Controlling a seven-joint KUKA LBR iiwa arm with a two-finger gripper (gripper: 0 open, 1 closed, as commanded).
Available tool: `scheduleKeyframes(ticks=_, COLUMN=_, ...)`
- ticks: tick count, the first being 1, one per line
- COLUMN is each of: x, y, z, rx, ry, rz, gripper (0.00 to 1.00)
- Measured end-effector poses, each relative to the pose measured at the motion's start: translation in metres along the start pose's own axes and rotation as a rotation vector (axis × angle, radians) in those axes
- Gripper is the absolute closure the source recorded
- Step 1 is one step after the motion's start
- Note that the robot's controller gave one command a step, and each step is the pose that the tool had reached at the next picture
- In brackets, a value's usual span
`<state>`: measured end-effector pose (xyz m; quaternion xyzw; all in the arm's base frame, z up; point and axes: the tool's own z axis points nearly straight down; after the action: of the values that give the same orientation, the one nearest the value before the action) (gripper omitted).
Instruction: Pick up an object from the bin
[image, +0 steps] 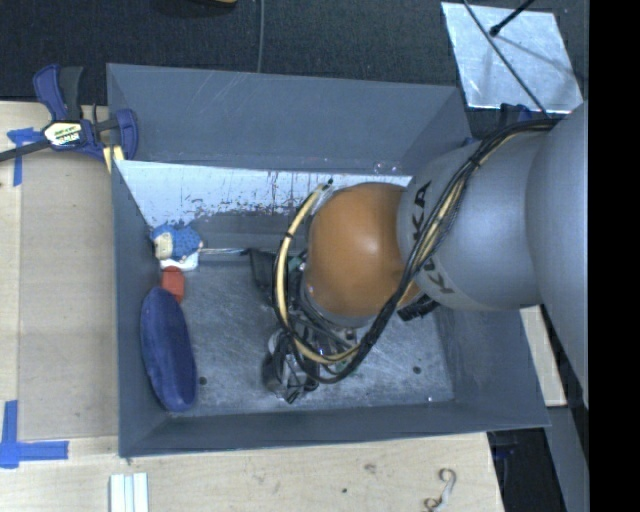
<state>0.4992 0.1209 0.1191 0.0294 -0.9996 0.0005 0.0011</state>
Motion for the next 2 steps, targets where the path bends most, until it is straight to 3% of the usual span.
scheduleKeyframes(ticks=1, x=-0.0232, y=-0.0322, z=0.0498, rx=-0.001, ry=0.005, rz=-0.281, gripper=0.00)
scheduleKeyframes(ticks=2, x=-0.0237, y=-0.0299, z=0.0482, rx=-0.004, ry=0.004, rz=-0.281, gripper=1.00)
